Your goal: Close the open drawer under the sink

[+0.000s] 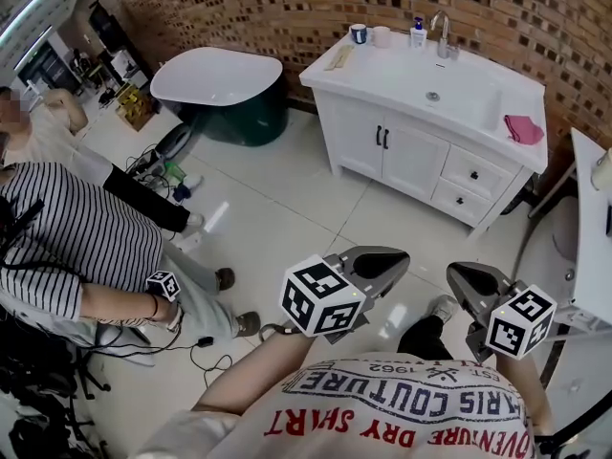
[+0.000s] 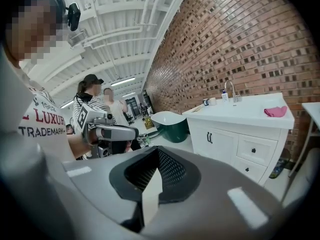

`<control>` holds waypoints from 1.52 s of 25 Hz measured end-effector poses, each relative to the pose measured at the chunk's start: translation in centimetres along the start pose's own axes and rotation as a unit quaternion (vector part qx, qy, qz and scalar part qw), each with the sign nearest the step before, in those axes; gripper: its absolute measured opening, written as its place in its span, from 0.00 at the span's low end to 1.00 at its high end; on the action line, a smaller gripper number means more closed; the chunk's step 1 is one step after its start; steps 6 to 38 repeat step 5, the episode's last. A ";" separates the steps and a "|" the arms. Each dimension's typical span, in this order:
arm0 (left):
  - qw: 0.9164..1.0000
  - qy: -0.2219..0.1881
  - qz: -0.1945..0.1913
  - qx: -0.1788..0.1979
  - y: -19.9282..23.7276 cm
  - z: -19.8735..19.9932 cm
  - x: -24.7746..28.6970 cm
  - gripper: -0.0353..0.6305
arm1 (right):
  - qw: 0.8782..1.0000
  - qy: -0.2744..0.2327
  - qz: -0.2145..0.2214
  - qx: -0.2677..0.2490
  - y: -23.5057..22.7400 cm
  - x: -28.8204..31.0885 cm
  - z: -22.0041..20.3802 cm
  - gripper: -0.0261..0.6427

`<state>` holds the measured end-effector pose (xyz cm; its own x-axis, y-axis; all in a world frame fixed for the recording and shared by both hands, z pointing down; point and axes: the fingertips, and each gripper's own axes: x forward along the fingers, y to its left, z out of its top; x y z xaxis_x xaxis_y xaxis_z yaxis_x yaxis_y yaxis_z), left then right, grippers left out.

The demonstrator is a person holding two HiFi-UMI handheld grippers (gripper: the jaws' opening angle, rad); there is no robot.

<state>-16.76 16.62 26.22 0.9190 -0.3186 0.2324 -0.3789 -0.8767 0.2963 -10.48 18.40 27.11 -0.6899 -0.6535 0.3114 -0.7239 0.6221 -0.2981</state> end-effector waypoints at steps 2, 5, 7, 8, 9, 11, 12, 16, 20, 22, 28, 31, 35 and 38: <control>1.000 0.001 0.001 -0.001 -0.2 -0.1 -0.3 0.05 | 1.000 0.002 0.001 -0.003 0.4 -0.1 -0.1 0.05; 1.000 0.001 0.000 -0.003 -0.6 -0.2 -0.5 0.05 | 1.000 0.004 0.001 -0.004 0.9 -0.3 -0.4 0.05; 1.000 0.001 0.000 -0.003 -0.6 -0.2 -0.5 0.05 | 1.000 0.004 0.001 -0.004 0.9 -0.3 -0.4 0.05; 1.000 0.001 0.000 -0.003 -0.6 -0.2 -0.5 0.05 | 1.000 0.004 0.001 -0.004 0.9 -0.3 -0.4 0.05; 1.000 0.001 0.000 -0.003 -0.6 -0.2 -0.5 0.05 | 1.000 0.004 0.001 -0.004 0.9 -0.3 -0.4 0.05; 1.000 0.001 0.000 -0.003 -0.6 -0.2 -0.5 0.05 | 1.000 0.004 0.001 -0.004 0.9 -0.3 -0.4 0.05; 1.000 0.001 0.000 -0.003 -0.6 -0.2 -0.5 0.05 | 1.000 0.004 0.001 -0.004 0.9 -0.3 -0.4 0.05; 1.000 0.001 0.000 -0.003 -0.6 -0.2 -0.5 0.05 | 1.000 0.004 0.001 -0.004 0.9 -0.3 -0.4 0.05; 1.000 0.001 0.000 -0.003 -0.6 -0.2 -0.5 0.05 | 1.000 0.004 0.001 -0.004 0.9 -0.3 -0.4 0.05; 1.000 0.001 0.000 -0.003 -0.6 -0.2 -0.5 0.05 | 1.000 0.004 0.001 -0.004 0.9 -0.3 -0.4 0.05; 1.000 0.001 0.000 -0.003 -0.6 -0.2 -0.5 0.05 | 1.000 0.004 0.001 -0.004 0.9 -0.3 -0.4 0.05; 1.000 0.001 0.000 -0.003 -0.6 -0.2 -0.5 0.05 | 1.000 0.004 0.001 -0.004 0.9 -0.3 -0.4 0.05; 1.000 0.001 0.000 -0.003 -0.6 -0.2 -0.5 0.05 | 1.000 0.004 0.001 -0.004 0.9 -0.3 -0.4 0.05; 1.000 0.001 0.000 -0.003 -0.6 -0.2 -0.5 0.05 | 1.000 0.004 0.001 -0.004 0.9 -0.3 -0.4 0.05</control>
